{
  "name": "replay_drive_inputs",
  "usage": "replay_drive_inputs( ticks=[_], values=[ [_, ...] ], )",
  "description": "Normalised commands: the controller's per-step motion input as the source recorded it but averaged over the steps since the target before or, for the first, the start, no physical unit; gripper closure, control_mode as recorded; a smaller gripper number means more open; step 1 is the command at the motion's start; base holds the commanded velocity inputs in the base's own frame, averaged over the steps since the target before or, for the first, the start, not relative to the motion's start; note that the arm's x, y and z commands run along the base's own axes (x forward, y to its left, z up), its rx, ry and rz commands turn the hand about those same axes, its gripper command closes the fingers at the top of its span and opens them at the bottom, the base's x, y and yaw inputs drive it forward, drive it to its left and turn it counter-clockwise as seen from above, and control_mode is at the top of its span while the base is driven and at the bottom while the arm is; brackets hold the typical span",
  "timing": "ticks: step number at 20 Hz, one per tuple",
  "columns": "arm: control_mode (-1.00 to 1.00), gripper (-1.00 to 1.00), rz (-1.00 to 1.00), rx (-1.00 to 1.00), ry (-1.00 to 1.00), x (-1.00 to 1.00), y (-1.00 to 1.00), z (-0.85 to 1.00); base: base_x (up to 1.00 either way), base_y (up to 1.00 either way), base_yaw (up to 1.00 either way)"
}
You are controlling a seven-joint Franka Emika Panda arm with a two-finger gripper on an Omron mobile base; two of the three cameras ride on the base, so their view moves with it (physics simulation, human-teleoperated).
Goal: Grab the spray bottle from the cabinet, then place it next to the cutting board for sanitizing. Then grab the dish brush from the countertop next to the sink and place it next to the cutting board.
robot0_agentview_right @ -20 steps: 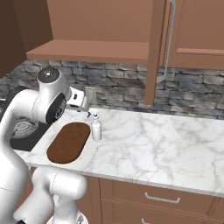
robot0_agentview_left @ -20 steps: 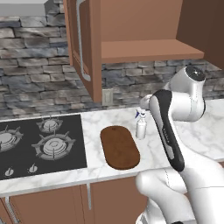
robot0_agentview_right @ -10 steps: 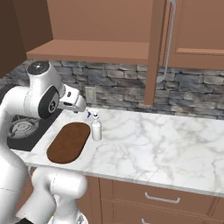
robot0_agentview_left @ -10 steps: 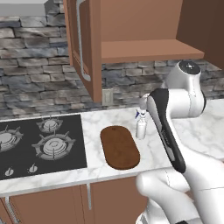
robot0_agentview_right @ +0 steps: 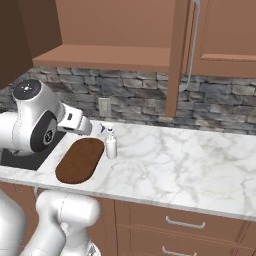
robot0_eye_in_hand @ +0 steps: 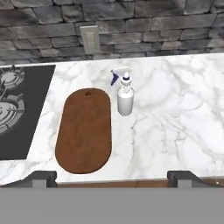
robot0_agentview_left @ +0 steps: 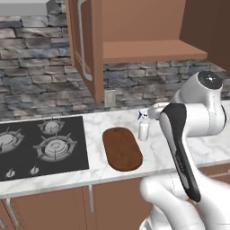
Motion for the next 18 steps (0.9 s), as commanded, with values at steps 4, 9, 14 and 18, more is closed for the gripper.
replay_drive_inputs(
  ticks=[4, 9, 14, 18],
  values=[
    [1.0, -1.0, 0.0, 0.0, 0.0, 0.0, 0.0, 0.0, -0.48, 0.0, 0.0],
    [1.0, -1.0, 0.0, 0.0, 0.0, 0.0, 0.0, 0.0, -0.64, 0.01, 0.0],
    [1.0, -1.0, 0.0, 0.0, 0.0, 0.0, 0.0, 0.0, -0.75, 0.11, 0.0],
    [1.0, -1.0, 0.0, 0.0, 0.0, 0.0, 0.0, 0.0, -0.62, 0.32, 0.02]
  ],
)
